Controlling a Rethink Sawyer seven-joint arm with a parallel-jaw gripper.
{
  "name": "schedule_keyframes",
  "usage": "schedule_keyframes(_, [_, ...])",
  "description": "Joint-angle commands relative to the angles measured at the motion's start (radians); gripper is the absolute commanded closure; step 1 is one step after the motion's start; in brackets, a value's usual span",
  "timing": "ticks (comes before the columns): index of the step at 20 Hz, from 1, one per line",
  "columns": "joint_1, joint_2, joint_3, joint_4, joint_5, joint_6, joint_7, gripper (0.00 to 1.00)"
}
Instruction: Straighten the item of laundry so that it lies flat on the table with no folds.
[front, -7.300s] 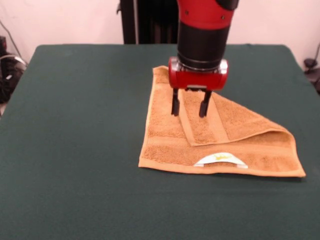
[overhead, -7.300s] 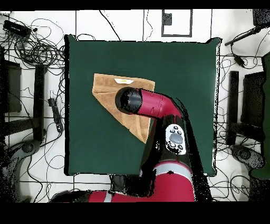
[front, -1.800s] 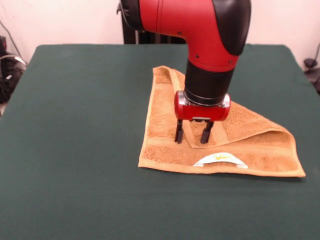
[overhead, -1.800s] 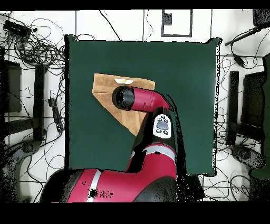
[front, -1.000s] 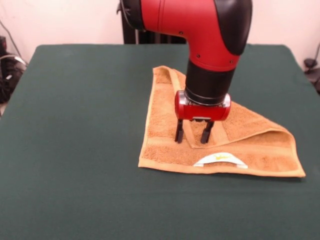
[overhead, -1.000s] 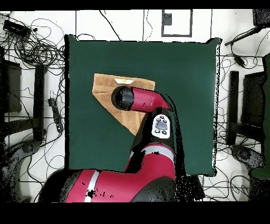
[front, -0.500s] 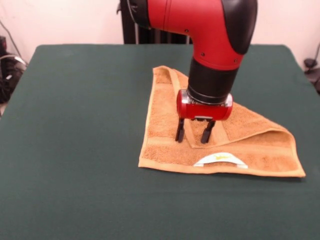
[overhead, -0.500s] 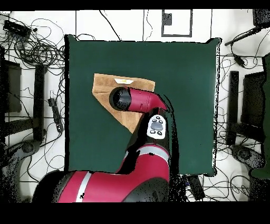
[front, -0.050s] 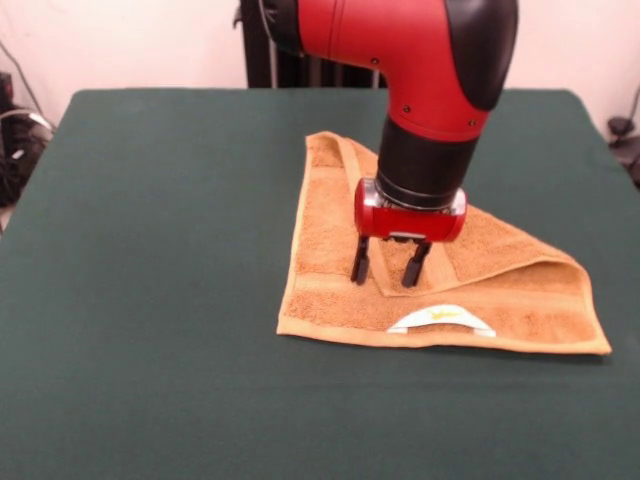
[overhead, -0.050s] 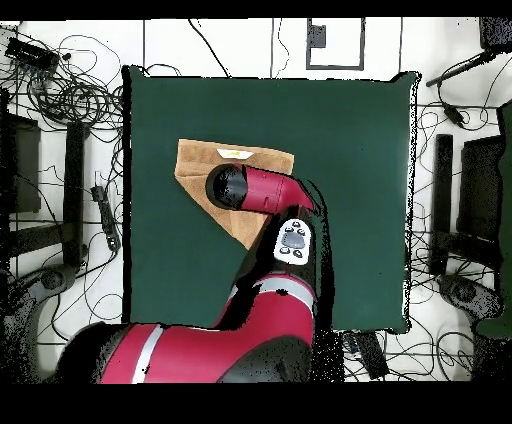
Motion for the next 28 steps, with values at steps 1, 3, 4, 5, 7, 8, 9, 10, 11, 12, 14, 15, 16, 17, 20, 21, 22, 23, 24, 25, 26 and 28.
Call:
schedule_keyframes(1, [0.046,0.144,0.129,0.088,0.057,-0.057,0.275,0.00])
schedule_keyframes(3, [0.037,0.140,0.138,0.099,0.056,-0.068,0.261,0.00])
schedule_keyframes(4, [0.031,0.138,0.143,0.103,0.055,-0.073,0.255,0.00])
schedule_keyframes(5, [0.026,0.137,0.148,0.109,0.054,-0.078,0.248,0.00])
schedule_keyframes(7, [0.017,0.134,0.155,0.114,0.050,-0.078,0.234,1.00])
schedule_keyframes(8, [0.014,0.133,0.158,0.115,0.046,-0.071,0.224,1.00])
schedule_keyframes(9, [0.012,0.133,0.158,0.114,0.042,-0.068,0.214,1.00])
schedule_keyframes(10, [0.010,0.132,0.158,0.116,0.042,-0.068,0.211,1.00])
schedule_keyframes(11, [0.004,0.131,0.164,0.118,0.041,-0.072,0.207,1.00])
schedule_keyframes(12, [0.003,0.133,0.164,0.112,0.042,-0.068,0.206,1.00])
schedule_keyframes(14, [-0.002,0.132,0.168,0.114,0.041,-0.067,0.202,1.00])
schedule_keyframes(15, [-0.006,0.130,0.168,0.122,0.038,-0.074,0.201,1.00])
schedule_keyframes(16, [-0.009,0.128,0.172,0.126,0.038,-0.077,0.202,1.00])
schedule_keyframes(17, [-0.010,0.129,0.174,0.125,0.039,-0.075,0.200,1.00])
schedule_keyframes(20, [-0.012,0.128,0.176,0.125,0.040,-0.073,0.202,1.00])
schedule_keyframes(21, [-0.013,0.127,0.177,0.126,0.040,-0.073,0.201,1.00])
schedule_keyframes(22, [-0.013,0.129,0.176,0.122,0.041,-0.070,0.201,1.00])
schedule_keyframes(23, [-0.015,0.128,0.178,0.122,0.042,-0.069,0.202,1.00])
schedule_keyframes(24, [-0.013,0.128,0.176,0.121,0.043,-0.067,0.204,1.00])
schedule_keyframes(25, [-0.012,0.128,0.176,0.121,0.044,-0.066,0.206,1.00])
schedule_keyframes(26, [-0.010,0.126,0.176,0.126,0.046,-0.068,0.211,1.00])
schedule_keyframes(28, [-0.013,0.121,0.182,0.132,0.044,-0.075,0.208,1.00])
